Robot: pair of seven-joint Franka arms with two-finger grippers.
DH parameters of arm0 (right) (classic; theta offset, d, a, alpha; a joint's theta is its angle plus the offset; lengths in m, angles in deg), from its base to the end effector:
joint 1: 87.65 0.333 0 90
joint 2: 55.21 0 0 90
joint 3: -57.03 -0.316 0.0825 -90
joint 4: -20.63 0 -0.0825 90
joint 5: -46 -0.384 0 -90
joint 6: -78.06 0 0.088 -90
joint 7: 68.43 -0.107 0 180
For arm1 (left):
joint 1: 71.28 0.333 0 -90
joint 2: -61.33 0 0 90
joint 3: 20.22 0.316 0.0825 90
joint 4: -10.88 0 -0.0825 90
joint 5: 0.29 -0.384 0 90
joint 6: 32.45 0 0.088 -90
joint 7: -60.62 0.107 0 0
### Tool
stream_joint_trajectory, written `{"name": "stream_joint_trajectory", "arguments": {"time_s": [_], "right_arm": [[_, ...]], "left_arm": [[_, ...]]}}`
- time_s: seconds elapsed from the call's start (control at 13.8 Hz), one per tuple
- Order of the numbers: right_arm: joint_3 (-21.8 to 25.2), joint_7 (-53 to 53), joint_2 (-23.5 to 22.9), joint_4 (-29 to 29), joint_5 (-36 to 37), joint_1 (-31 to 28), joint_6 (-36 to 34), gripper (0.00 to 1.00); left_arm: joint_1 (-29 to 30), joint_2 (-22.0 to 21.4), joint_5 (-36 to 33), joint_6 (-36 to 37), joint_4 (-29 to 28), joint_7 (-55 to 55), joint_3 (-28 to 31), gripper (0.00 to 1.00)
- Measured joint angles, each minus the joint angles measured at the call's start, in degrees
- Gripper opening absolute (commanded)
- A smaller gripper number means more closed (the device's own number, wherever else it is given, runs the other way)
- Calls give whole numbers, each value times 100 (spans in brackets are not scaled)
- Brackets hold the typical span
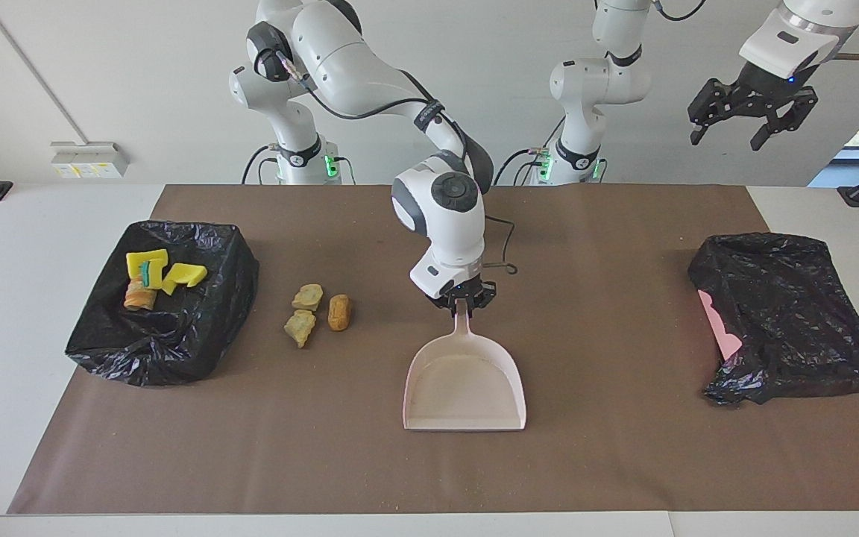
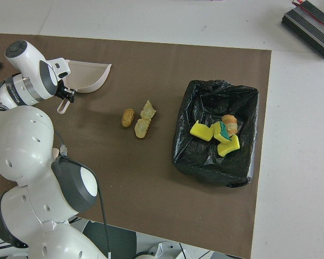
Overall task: Sweep and dump trash in bin
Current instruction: 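Bring the empty dustpan back to the mat center with the right gripper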
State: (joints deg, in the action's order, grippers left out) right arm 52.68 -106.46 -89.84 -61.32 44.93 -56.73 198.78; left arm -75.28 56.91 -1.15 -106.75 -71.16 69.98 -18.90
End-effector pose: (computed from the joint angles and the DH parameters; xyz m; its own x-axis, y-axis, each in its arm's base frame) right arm 0.5959 0.4098 0.3487 0.9971 -0.0730 0.0206 -0.0708 -0.9932 -0.0921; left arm 0.4965 -0.0207 0.7054 0.9770 -0.2047 -0.0592 -0.2052 -0.9787 -0.0033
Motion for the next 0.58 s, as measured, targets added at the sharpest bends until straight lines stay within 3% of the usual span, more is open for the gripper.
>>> {"name": "stream_joint_trajectory", "arguments": {"time_s": [0.29,0.58], "right_arm": [[40,0,153,8,0,-14,-116,100],[57,214,672,-31,0,-228,-792,100]], "left_arm": [[-16,0,0,0,0,0,-62,100],[-18,0,1,-24,0,0,-88,100]]}}
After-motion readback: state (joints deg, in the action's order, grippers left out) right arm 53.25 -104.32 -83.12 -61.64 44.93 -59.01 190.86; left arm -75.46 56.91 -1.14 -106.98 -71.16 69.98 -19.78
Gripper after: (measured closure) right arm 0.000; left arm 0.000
